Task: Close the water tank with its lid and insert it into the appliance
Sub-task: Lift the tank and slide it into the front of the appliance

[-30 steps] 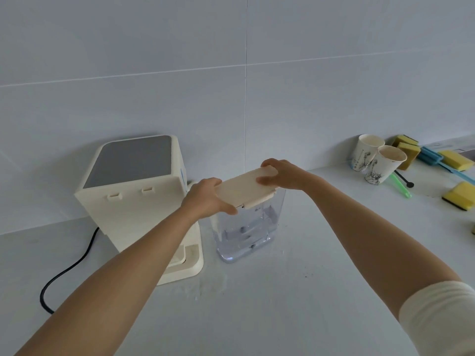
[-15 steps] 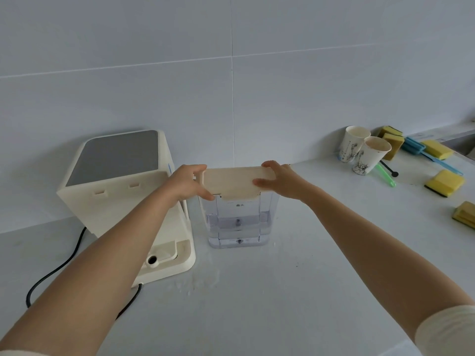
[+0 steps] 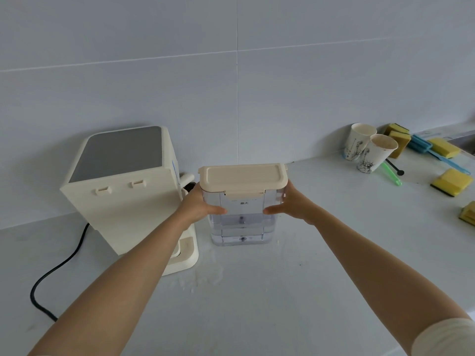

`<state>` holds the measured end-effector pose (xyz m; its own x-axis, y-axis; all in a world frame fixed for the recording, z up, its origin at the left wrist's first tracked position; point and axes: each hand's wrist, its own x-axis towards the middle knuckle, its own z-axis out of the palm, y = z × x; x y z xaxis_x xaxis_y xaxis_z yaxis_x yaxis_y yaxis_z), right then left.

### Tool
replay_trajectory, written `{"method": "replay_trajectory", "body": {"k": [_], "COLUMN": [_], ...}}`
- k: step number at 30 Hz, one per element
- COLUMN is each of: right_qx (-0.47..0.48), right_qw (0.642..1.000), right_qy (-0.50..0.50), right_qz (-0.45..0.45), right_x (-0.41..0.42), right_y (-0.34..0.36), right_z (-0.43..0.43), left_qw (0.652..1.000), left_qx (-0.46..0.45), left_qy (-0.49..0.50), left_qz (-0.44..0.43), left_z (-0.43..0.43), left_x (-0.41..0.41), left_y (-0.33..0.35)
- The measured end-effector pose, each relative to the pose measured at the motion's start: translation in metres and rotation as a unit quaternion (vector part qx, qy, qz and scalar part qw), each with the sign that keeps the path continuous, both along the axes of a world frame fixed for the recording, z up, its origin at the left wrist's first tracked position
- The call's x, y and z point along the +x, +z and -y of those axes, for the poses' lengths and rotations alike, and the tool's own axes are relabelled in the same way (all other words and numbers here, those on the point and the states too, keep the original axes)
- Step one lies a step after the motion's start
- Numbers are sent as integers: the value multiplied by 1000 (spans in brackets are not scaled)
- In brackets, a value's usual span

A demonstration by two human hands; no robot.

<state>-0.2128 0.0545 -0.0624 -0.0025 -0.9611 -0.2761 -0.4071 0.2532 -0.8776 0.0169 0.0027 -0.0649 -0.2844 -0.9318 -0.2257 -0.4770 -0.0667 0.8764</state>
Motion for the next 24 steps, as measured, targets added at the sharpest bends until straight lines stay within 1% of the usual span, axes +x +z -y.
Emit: {"method": "replay_trajectory", "body": {"k": [5, 10, 12, 20, 24], "right_qx": [-1, -18, -22, -22, -31], "right_qw": [999, 999, 999, 999, 998], "right_qy": [-38, -39, -18, 4, 43], "right_qz": [-17, -22, -19, -22, -26], "right_x": [7, 12, 25, 22, 36], "right_y": [-3, 0, 5, 29, 46], "right_z": [2, 3, 0, -9, -9], "left_qw": [999, 999, 998, 996, 995], "left_qx": [-29, -34, -36, -46, -43], "left_qy": [19, 28, 49, 75, 89], "left_qz": [24, 25, 19, 9, 14], "left_z": [0, -6, -17, -38, -49], "left_x": [0, 6, 19, 24, 45], "left_y": [-1, 7, 9, 27, 40]}}
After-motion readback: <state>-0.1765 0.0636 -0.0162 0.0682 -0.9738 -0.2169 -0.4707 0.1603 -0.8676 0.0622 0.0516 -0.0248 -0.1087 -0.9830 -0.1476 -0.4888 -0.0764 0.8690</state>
